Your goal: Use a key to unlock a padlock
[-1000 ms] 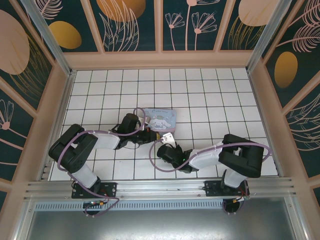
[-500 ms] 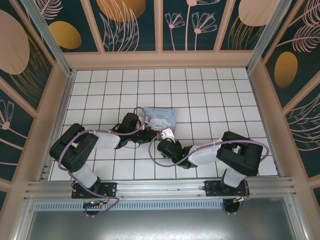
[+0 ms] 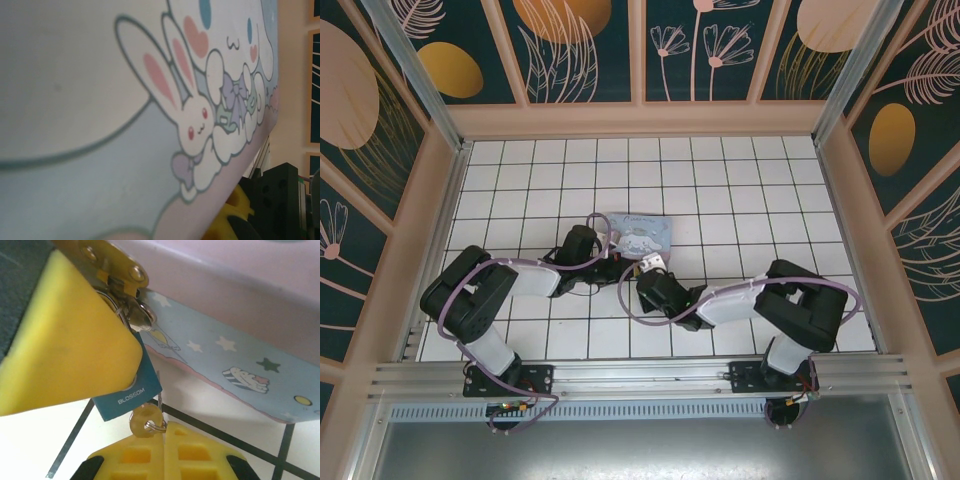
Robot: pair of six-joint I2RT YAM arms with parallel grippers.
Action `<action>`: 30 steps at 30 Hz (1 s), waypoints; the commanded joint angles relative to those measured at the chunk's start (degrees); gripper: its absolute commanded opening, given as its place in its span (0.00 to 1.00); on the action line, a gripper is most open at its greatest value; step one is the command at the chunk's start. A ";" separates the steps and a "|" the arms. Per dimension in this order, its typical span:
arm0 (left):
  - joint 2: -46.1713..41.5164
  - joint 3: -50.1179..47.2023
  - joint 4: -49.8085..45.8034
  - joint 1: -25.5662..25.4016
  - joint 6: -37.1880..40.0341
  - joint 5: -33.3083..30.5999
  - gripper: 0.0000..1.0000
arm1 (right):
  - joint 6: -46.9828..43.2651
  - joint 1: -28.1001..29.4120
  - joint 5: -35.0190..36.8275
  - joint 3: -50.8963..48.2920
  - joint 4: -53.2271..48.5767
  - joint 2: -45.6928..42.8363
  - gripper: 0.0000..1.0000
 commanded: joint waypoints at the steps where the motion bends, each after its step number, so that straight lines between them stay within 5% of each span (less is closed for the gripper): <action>1: 1.13 -0.32 -2.32 -0.52 -0.07 3.28 0.00 | 2.49 -3.93 -6.44 -1.79 10.84 -5.87 0.00; 8: 1.38 -0.31 -2.28 -0.56 -0.02 3.14 0.00 | 8.60 -9.85 -27.20 -6.92 21.16 -8.08 0.00; 18: 1.31 0.02 -2.50 -0.58 -0.02 3.02 0.00 | 10.88 -10.02 -27.03 -9.04 22.86 -8.13 0.00; 30: 1.31 0.12 -2.37 -0.58 -0.14 2.69 0.00 | 14.37 -9.60 -22.32 -16.45 19.00 -18.48 0.41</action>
